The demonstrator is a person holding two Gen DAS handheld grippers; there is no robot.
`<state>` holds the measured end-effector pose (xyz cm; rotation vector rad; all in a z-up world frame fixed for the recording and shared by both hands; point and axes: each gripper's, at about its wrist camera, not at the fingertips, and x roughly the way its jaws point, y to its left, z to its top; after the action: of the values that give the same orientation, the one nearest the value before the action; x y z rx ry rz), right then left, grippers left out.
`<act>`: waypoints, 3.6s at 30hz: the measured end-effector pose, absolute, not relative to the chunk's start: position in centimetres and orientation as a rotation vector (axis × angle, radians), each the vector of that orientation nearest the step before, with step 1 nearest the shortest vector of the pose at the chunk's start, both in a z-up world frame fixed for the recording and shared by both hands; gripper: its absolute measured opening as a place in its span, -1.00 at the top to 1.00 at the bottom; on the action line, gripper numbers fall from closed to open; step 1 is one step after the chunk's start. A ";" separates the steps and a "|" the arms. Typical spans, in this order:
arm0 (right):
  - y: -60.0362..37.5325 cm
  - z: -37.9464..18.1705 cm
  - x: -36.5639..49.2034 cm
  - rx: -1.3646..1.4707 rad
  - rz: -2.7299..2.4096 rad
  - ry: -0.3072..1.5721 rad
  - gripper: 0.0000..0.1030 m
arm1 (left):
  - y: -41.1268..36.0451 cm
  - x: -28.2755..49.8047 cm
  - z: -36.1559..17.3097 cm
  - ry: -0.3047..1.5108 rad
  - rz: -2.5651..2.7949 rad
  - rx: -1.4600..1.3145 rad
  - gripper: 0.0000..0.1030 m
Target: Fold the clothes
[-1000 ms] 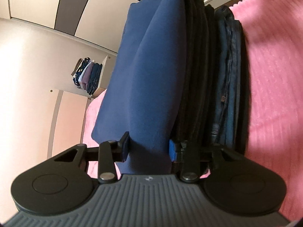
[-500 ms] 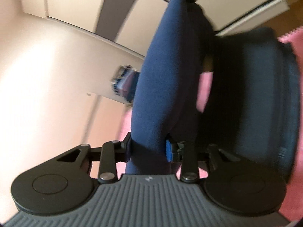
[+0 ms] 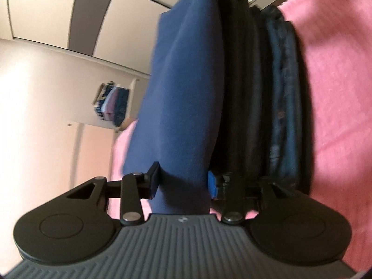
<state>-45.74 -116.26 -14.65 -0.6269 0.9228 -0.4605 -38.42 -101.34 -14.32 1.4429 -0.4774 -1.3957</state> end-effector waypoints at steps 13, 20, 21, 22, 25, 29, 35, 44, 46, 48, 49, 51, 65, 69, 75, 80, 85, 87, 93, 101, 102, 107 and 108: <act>-117.5 -15.2 -45.9 -0.628 -0.543 0.938 0.80 | -100.1 -39.0 -15.0 -0.336 -1.420 1.396 0.31; -115.9 -15.3 -46.4 -0.593 -0.545 0.991 0.79 | -100.5 -39.3 -16.4 -0.309 -1.397 1.453 0.29; -115.5 -14.9 -46.6 -0.580 -0.550 0.992 0.79 | -100.1 -39.3 -16.0 -0.301 -1.391 1.454 0.26; -115.1 -14.5 -46.8 -0.566 -0.555 0.994 0.79 | -99.6 -39.1 -15.6 -0.286 -1.385 1.454 0.22; -113.7 -13.2 -47.2 -0.526 -0.567 0.994 0.78 | -97.8 -38.2 -14.1 -0.188 -1.380 1.420 0.19; -112.4 -11.1 -46.3 -0.423 -0.555 0.886 0.78 | -96.9 -36.1 -9.8 0.134 -1.406 1.117 0.23; -118.3 -11.1 -44.8 0.049 -0.659 0.780 0.78 | -100.5 -33.5 -7.4 0.364 -1.388 0.789 0.23; -119.4 -9.9 -46.7 0.265 -0.666 0.765 0.55 | -102.1 -33.0 -9.3 0.526 -1.364 0.765 0.22; -118.1 -8.8 -47.8 0.284 -0.688 0.744 -0.56 | -101.5 -33.0 -8.7 0.556 -1.336 0.748 0.23; -116.3 -7.6 -49.5 0.346 -0.704 0.720 -0.57 | -100.7 -33.0 -8.2 0.598 -1.302 0.727 0.12; -115.2 -7.4 -50.7 0.392 -0.708 0.721 -0.57 | -99.9 -33.1 -8.1 0.634 -1.278 0.711 0.05; -112.7 -7.3 -52.9 0.486 -0.706 0.730 -0.57 | -97.9 -33.5 -7.9 0.715 -1.223 0.672 -0.30; -103.9 -3.4 -62.9 0.728 -0.749 0.775 -0.81 | -81.4 -39.2 -4.7 1.109 -0.861 0.380 -0.97; -101.7 -0.4 -63.0 0.657 -0.774 0.740 -0.82 | -79.9 -39.6 -2.1 1.109 -0.882 0.276 -0.97; -96.7 2.7 -62.4 0.689 -0.868 0.652 -0.83 | -78.8 -41.3 2.0 0.974 -1.024 0.343 -0.97; -92.4 5.8 -61.8 0.732 -0.873 0.576 -0.93 | -76.6 -42.4 5.1 0.936 -1.109 0.347 -0.97; -88.4 8.2 -61.7 0.642 -0.927 0.560 -0.98 | -74.2 -44.1 6.6 0.901 -1.150 0.381 -0.97; -87.2 8.5 -61.8 0.638 -0.943 0.573 -0.98 | -73.6 -44.8 7.0 0.895 -1.164 0.398 -0.96; -87.1 8.2 -62.0 0.650 -0.933 0.597 -0.99 | -72.0 -46.5 8.6 0.840 -1.183 0.426 -0.95; -89.3 9.5 -60.6 0.547 -0.874 0.638 -0.99 | -72.6 -47.1 10.7 0.786 -1.136 0.382 -0.97; -89.5 9.5 -60.6 0.546 -0.870 0.641 -0.99 | -72.7 -47.2 10.7 0.783 -1.129 0.378 -0.97; -90.3 9.0 -60.7 0.555 -0.852 0.657 -0.99 | -73.5 -47.7 10.6 0.803 -1.095 0.368 -0.97; -90.4 8.8 -60.7 0.557 -0.850 0.657 -0.99 | -73.6 -47.9 10.6 0.805 -1.092 0.372 -0.97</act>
<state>-60.68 -90.35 8.79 0.5574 0.6567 -0.8503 -47.91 -73.60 10.59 0.3721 0.8048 -1.0922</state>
